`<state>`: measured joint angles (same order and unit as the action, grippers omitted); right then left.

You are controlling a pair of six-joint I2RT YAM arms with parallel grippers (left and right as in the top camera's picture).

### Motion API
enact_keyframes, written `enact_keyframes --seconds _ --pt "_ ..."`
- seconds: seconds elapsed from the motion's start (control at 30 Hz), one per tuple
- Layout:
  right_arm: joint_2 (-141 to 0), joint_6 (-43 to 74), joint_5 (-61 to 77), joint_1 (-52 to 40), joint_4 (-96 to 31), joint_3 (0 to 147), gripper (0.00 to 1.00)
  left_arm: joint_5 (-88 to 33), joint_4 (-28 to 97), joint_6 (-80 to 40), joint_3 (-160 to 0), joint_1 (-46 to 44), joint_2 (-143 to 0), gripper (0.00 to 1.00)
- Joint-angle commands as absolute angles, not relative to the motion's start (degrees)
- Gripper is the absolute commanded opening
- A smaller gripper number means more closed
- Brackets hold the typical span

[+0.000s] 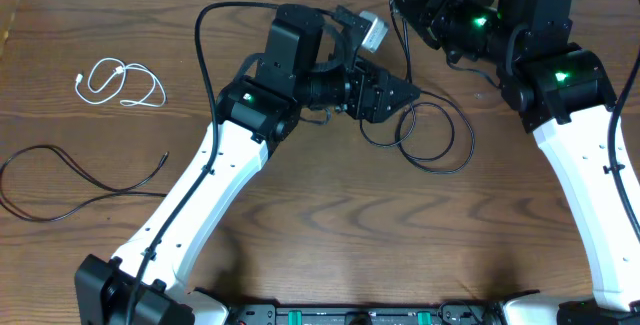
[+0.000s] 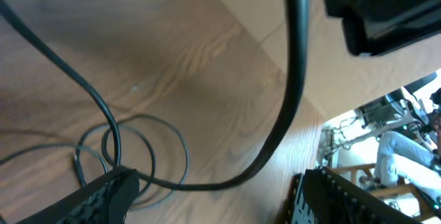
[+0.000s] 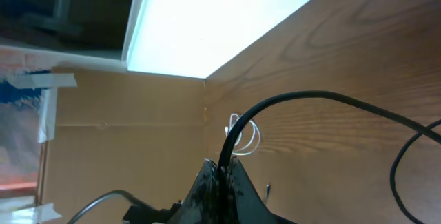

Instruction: Untangle cables

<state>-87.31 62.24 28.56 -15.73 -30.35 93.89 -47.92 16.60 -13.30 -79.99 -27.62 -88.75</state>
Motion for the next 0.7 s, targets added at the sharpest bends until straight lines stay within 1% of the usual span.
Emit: enact_keyframes --seconds 0.0,0.03,0.07,0.2,0.33,0.4,0.57,0.6,0.63,0.67 --pt "-87.4 66.4 28.0 -15.2 -30.0 94.0 0.02 -48.3 15.0 -14.3 -80.1 -27.6 -89.1 0.81" --pt "-87.4 66.7 28.3 -15.0 -30.0 94.0 0.02 -48.3 14.5 -14.6 -80.1 -27.6 -89.1 0.79" --pt "-87.4 66.9 28.3 -15.0 -30.0 94.0 0.01 -48.3 13.3 -15.6 -80.1 -27.6 -89.1 0.75" --pt "-87.4 67.7 28.7 -15.0 -30.0 94.0 0.02 -48.3 10.4 -18.6 -80.1 -27.6 -89.1 0.52" --pt "-87.4 68.3 28.7 -15.0 -30.0 94.0 0.01 -48.2 10.1 -18.8 -80.1 -27.6 -89.1 0.34" --pt "-87.4 68.3 28.7 -15.0 -30.0 94.0 0.01 -48.2 9.9 -18.9 -80.1 -27.6 -89.1 0.31" --pt "-87.4 68.3 29.1 -15.0 -30.3 94.0 0.01 -48.2 7.9 -21.8 -80.1 -27.6 -89.1 0.26" --pt "-87.4 68.3 29.1 -15.0 -30.7 94.0 0.02 -48.2 7.4 -21.8 -80.1 -27.6 -89.1 0.22" --pt "-87.4 68.3 29.1 -15.0 -31.0 94.0 0.02 -48.2 7.1 -21.8 -80.1 -27.6 -89.1 0.14" --pt "-87.4 68.3 29.1 -15.0 -31.2 94.0 0.02 -48.1 6.9 -21.8 -80.1 -27.6 -89.1 0.08"
